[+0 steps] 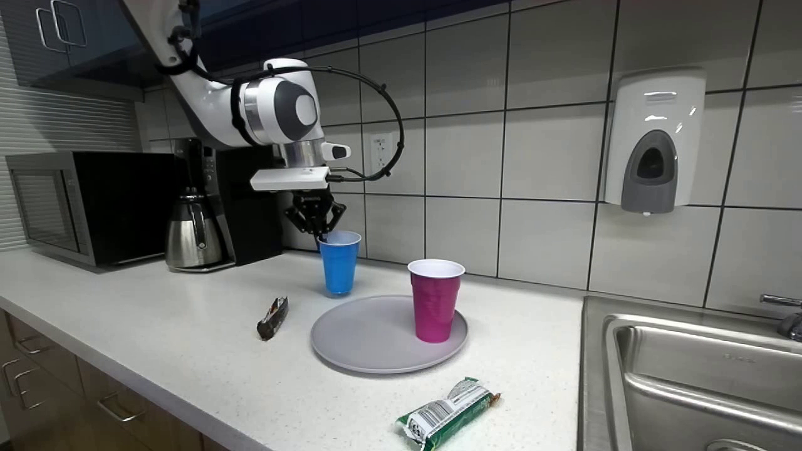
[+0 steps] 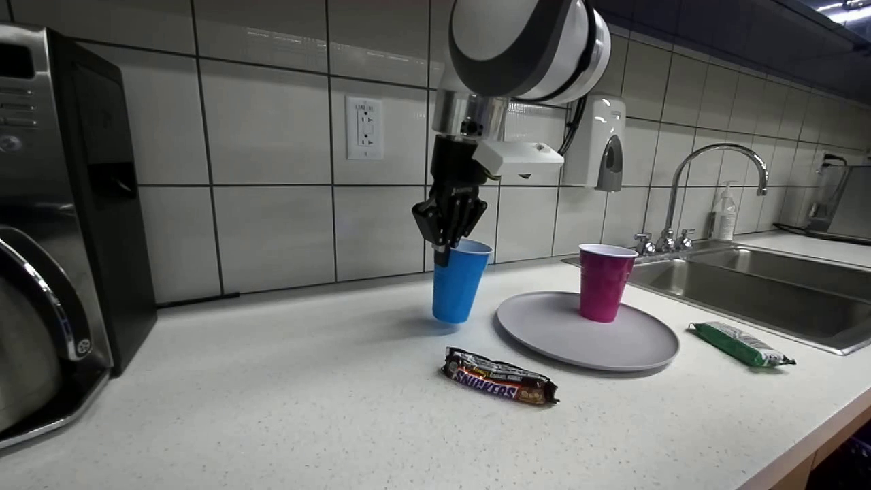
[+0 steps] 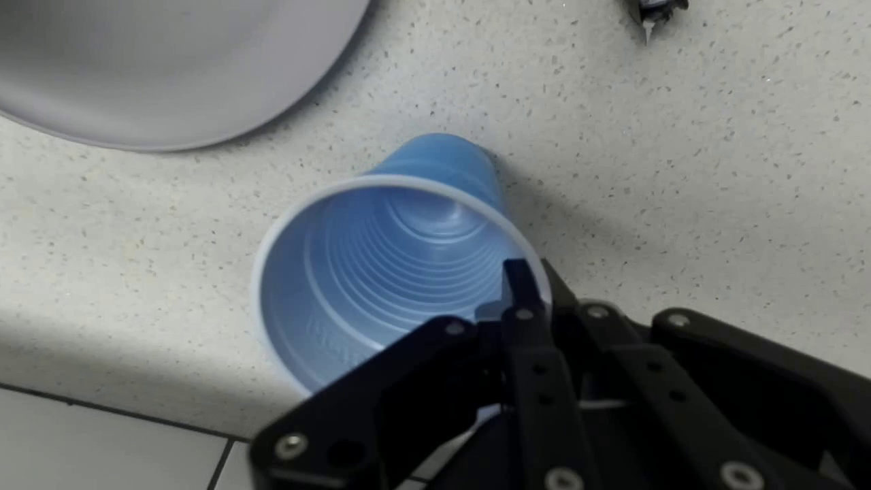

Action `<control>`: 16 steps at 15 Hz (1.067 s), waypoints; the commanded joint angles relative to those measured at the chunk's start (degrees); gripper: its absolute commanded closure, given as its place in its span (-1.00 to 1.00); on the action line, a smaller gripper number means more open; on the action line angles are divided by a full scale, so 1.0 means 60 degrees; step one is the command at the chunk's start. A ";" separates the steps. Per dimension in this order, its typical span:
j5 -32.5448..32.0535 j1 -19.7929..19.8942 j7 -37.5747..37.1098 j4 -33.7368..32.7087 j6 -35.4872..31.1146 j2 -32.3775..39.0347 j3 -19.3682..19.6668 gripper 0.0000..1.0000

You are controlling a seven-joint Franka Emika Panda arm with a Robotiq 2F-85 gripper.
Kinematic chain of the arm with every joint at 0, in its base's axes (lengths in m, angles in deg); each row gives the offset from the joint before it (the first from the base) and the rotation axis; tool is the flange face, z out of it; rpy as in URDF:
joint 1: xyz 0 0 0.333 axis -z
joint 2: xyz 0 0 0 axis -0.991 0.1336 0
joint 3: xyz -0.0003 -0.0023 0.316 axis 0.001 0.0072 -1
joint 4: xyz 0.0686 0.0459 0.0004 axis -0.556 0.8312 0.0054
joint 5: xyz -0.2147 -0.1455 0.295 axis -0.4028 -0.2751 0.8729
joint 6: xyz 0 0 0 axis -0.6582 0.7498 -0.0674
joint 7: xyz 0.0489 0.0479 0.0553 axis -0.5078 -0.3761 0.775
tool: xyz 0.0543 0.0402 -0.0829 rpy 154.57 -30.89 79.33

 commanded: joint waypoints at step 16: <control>-0.0177 -0.0092 0.0211 -0.0872 0.0195 0.0534 0.0060 -1.00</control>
